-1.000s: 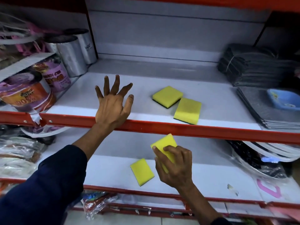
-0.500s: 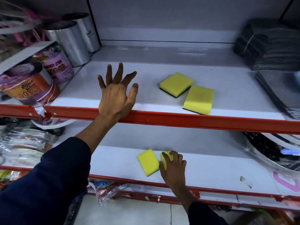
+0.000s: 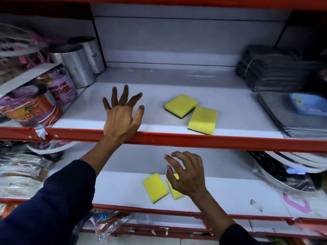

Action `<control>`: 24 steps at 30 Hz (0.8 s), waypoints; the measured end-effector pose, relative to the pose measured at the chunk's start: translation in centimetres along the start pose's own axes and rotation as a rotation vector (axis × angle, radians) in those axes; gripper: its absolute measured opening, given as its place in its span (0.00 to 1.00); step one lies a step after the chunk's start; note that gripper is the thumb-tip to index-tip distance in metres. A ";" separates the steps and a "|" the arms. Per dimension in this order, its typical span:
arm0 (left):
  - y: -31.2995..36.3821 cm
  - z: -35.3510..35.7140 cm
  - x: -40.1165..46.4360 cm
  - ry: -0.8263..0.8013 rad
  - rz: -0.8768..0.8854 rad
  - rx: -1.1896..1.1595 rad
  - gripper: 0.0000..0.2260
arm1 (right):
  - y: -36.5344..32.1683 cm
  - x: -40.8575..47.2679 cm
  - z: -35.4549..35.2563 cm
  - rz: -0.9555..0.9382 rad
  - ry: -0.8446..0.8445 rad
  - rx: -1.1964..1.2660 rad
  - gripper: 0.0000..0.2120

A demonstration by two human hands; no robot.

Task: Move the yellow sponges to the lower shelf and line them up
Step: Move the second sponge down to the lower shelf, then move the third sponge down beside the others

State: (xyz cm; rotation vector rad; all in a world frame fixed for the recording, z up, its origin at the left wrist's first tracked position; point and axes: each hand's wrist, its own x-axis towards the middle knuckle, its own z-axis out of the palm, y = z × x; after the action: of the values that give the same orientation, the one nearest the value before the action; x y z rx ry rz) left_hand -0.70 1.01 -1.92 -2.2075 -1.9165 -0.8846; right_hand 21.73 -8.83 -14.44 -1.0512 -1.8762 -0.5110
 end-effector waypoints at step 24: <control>0.2 -0.3 -0.1 -0.029 0.018 0.026 0.27 | 4.1 14.8 -4.5 0.609 -0.292 -0.182 0.29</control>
State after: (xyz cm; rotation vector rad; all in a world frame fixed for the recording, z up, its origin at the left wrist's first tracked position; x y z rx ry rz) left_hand -0.66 0.76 -1.62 -2.2309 -1.9061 -0.8245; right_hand 23.93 -2.91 0.28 -1.8116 -1.6462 -0.1754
